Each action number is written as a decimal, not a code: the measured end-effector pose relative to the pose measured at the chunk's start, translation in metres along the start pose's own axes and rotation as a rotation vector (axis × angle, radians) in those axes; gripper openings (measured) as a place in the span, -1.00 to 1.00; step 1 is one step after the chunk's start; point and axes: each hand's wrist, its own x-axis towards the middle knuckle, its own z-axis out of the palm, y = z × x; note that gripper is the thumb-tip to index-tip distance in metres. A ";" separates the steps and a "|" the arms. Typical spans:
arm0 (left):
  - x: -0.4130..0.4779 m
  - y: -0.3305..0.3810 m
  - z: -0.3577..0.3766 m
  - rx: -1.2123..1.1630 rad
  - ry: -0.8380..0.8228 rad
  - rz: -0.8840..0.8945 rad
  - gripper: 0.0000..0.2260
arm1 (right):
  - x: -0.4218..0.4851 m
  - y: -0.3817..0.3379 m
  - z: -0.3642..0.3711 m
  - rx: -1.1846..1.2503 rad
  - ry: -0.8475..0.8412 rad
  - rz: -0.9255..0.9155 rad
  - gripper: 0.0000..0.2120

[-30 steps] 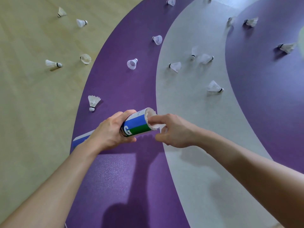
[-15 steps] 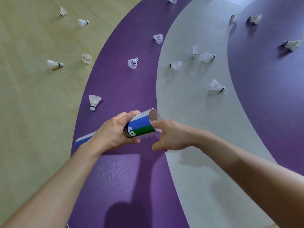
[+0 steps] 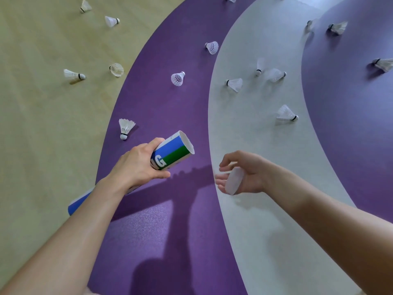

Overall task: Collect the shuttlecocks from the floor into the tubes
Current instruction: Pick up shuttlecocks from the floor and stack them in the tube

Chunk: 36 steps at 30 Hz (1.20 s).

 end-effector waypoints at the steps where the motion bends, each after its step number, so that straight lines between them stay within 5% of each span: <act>1: 0.000 0.000 0.000 -0.007 0.000 0.003 -0.26 | 0.001 0.002 0.000 0.009 -0.027 0.021 -0.69; 8: -0.004 -0.013 -0.006 -0.017 -0.002 0.000 -0.26 | 0.013 0.013 0.018 -0.067 -0.059 -0.088 -0.70; 13: -0.022 -0.051 -0.015 -0.055 0.037 -0.063 -0.24 | 0.023 0.014 0.053 -0.403 0.085 -0.249 -0.39; 16: -0.036 -0.084 -0.015 -0.011 0.046 -0.124 -0.24 | 0.031 0.025 0.066 -0.833 0.224 -0.449 -0.44; 19: -0.043 -0.110 -0.013 -0.002 0.070 -0.174 -0.20 | 0.038 0.037 0.067 -1.297 0.347 -0.834 -0.57; 22: -0.037 -0.124 -0.016 -0.079 0.079 -0.213 -0.21 | 0.046 0.033 0.067 -1.424 0.368 -1.056 -0.73; 26: -0.028 -0.135 -0.016 -0.139 0.067 -0.286 -0.20 | 0.056 0.018 0.069 -1.482 0.403 -1.111 -0.86; 36: 0.013 -0.112 -0.016 -0.224 0.216 -0.325 -0.30 | 0.055 -0.100 0.158 -1.777 0.280 -1.079 -0.53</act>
